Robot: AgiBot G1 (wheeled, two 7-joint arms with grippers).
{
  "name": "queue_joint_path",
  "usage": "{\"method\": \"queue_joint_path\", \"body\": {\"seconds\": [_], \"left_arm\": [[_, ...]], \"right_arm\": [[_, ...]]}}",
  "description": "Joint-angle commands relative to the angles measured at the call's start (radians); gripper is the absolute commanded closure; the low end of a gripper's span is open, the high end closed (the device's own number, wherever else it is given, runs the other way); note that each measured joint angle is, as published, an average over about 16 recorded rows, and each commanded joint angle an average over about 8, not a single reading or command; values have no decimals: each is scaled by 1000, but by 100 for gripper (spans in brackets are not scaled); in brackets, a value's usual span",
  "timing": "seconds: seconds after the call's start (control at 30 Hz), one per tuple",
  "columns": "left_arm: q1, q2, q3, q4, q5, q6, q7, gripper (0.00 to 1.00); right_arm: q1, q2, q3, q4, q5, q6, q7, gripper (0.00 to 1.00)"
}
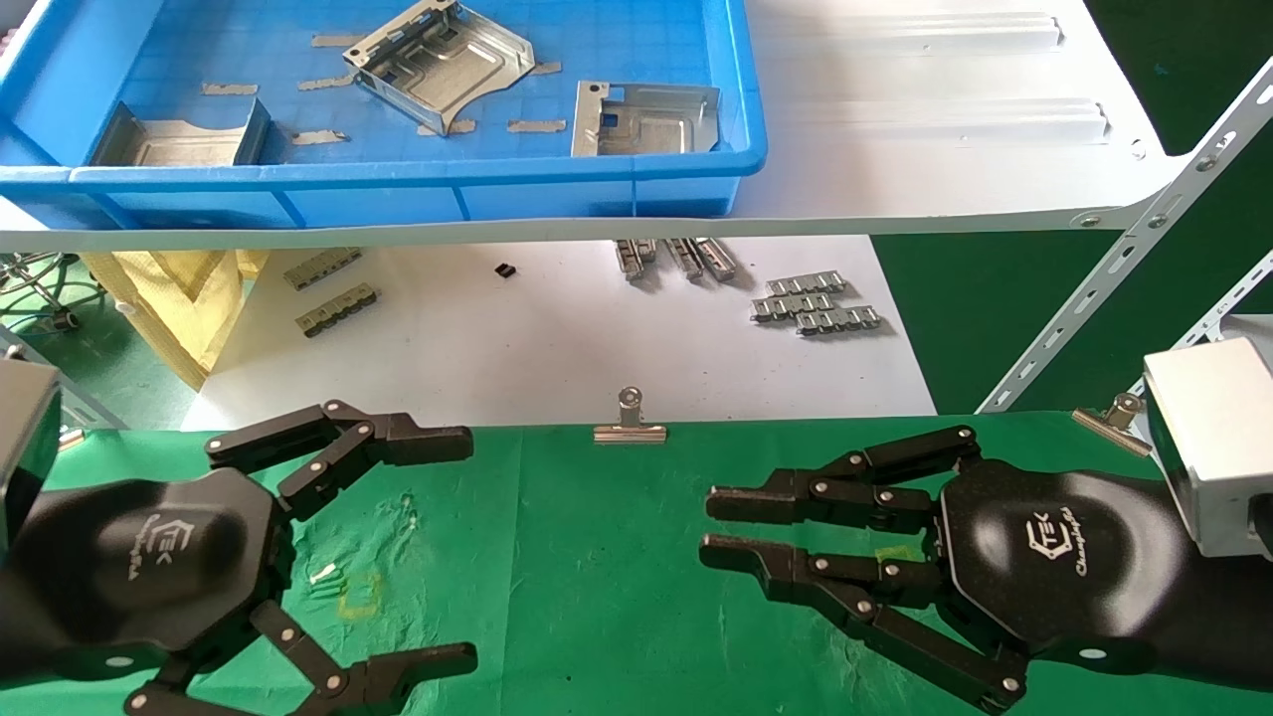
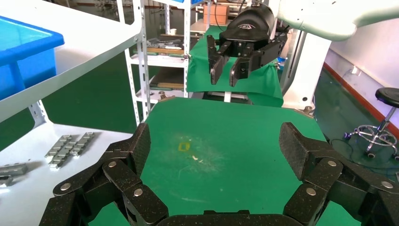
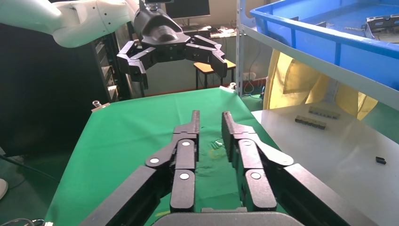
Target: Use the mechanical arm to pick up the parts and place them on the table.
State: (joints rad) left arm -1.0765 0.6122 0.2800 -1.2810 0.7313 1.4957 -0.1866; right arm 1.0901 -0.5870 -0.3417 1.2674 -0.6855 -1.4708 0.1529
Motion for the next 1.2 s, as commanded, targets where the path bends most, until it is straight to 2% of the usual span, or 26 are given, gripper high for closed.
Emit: {"method": "queue_joint_path", "body": {"seconds": [0.03, 0.97, 1.1, 1.2], "left_arm": [[0, 0, 0, 0, 0, 0, 0, 0], [-2, 5, 1, -2, -1, 2, 3, 0], [-30, 30, 4, 5, 10, -6, 17, 0], [-94, 65, 13, 35, 39, -18, 26, 0]], "right_arm": [[0, 0, 0, 0, 0, 0, 0, 100], [0, 0, 0, 0, 0, 0, 0, 100], [0, 0, 0, 0, 0, 0, 0, 100], [0, 0, 0, 0, 0, 0, 0, 100]]}}
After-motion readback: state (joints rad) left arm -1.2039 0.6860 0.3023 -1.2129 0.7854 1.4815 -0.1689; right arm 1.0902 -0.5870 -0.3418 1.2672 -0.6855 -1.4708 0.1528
